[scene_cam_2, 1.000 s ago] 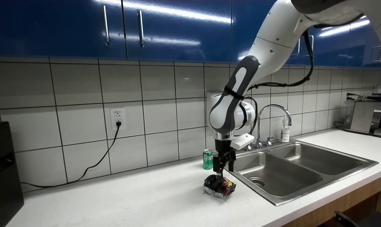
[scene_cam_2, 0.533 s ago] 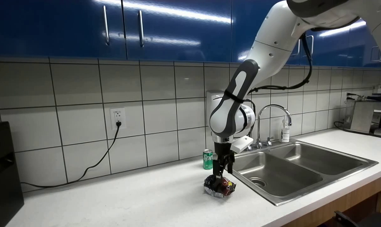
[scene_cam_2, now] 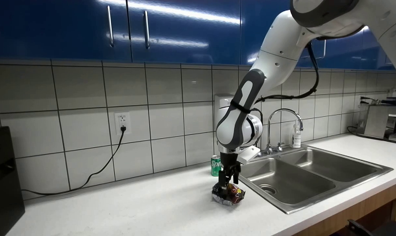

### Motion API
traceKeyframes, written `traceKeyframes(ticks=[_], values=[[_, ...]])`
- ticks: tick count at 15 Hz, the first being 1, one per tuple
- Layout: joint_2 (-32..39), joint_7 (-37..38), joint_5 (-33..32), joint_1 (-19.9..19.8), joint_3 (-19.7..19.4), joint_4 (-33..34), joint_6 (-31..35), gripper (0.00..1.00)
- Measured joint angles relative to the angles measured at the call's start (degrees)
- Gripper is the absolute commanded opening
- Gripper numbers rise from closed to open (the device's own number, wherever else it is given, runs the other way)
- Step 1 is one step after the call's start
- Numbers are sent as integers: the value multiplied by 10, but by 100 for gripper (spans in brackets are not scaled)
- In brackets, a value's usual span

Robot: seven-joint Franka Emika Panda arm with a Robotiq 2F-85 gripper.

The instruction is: Put the black snack packet in the left sink

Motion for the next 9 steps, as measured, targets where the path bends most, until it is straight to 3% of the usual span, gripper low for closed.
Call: traceKeyframes(ticks=[9], values=[[23, 0, -3, 15, 0, 34, 2, 100]])
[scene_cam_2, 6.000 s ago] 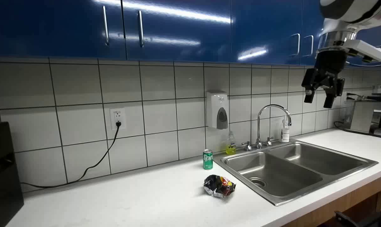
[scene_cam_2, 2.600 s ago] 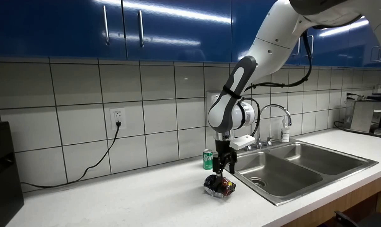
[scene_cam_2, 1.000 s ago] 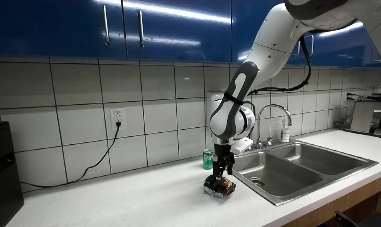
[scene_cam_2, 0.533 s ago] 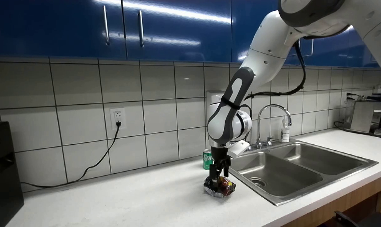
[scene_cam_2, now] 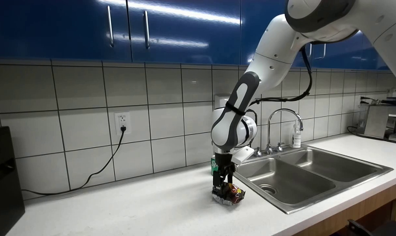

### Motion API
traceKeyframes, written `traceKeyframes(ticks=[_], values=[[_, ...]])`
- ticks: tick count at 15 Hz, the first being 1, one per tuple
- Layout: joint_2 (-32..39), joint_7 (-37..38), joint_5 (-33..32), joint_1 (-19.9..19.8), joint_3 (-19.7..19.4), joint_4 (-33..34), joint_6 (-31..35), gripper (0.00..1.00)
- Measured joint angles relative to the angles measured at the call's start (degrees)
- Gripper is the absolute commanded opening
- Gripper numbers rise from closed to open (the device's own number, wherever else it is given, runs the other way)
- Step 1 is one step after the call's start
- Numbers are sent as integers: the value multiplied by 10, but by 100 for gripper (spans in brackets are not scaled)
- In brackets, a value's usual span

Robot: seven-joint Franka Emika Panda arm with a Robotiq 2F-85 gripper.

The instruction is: Put the black snack packet in the left sink

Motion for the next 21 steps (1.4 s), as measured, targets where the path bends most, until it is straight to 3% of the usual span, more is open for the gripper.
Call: traceKeyframes(ticks=[10, 11, 13, 21], values=[[-4, 1, -1, 0, -5, 4, -1, 100], [-4, 1, -1, 0, -5, 4, -1, 75], [-4, 1, -2, 0, -7, 4, -1, 67], [-4, 1, -2, 0, -10, 4, -3, 4]])
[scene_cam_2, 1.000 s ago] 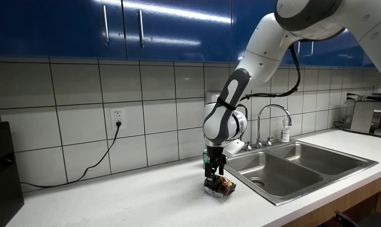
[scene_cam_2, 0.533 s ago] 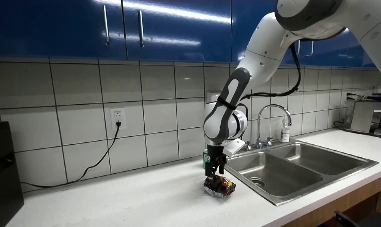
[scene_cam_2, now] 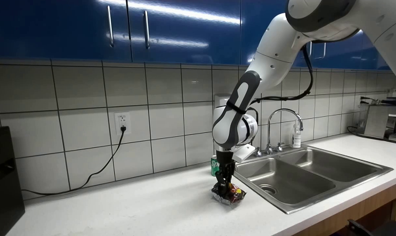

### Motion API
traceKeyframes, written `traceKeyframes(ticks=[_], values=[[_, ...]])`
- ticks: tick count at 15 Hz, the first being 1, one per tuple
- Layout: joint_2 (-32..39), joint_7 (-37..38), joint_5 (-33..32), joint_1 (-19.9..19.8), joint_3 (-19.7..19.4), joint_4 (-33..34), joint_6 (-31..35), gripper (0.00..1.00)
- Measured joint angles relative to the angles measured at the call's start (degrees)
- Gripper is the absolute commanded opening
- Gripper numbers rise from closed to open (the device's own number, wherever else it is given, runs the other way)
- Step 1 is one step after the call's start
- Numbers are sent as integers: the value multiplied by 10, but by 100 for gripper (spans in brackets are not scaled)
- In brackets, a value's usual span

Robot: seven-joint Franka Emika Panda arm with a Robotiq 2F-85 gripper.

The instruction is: Put the black snack packet in the left sink

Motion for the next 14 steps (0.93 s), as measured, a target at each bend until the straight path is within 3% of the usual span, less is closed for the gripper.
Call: traceKeyframes(ticks=[1, 14], values=[[0, 0, 0, 0, 0, 0, 0, 0], [-4, 18, 0, 0, -6, -1, 0, 0]])
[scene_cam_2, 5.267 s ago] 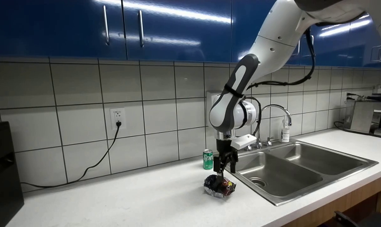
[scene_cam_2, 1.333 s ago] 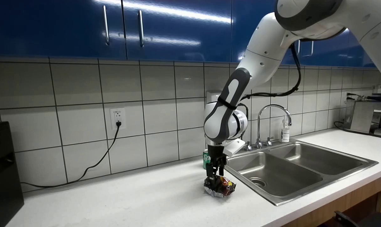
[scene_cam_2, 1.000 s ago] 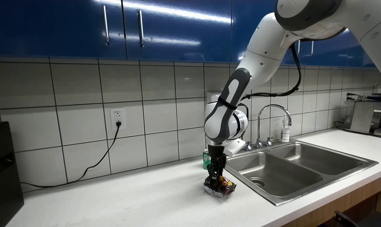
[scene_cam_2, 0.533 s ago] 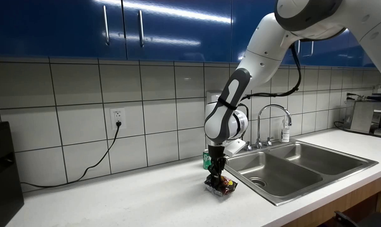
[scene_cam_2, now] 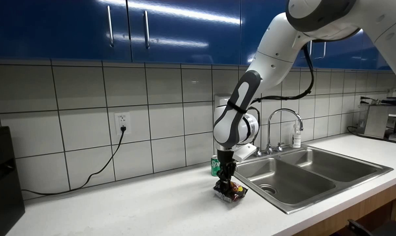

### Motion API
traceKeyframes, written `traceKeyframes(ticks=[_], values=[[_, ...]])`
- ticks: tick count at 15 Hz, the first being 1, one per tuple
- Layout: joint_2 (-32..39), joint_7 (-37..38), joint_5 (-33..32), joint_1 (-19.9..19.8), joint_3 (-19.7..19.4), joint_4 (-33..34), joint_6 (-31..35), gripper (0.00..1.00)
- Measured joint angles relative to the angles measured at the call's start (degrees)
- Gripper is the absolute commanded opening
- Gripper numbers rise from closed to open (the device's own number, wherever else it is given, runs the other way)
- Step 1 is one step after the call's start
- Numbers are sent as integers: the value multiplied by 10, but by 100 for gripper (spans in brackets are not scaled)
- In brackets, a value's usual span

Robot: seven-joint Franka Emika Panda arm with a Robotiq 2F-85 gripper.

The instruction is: Put the black snack packet in the left sink

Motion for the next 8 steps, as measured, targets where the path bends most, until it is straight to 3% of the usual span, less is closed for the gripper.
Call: traceKeyframes(ticks=[8], values=[[-78, 26, 2, -6, -5, -37, 0, 0]])
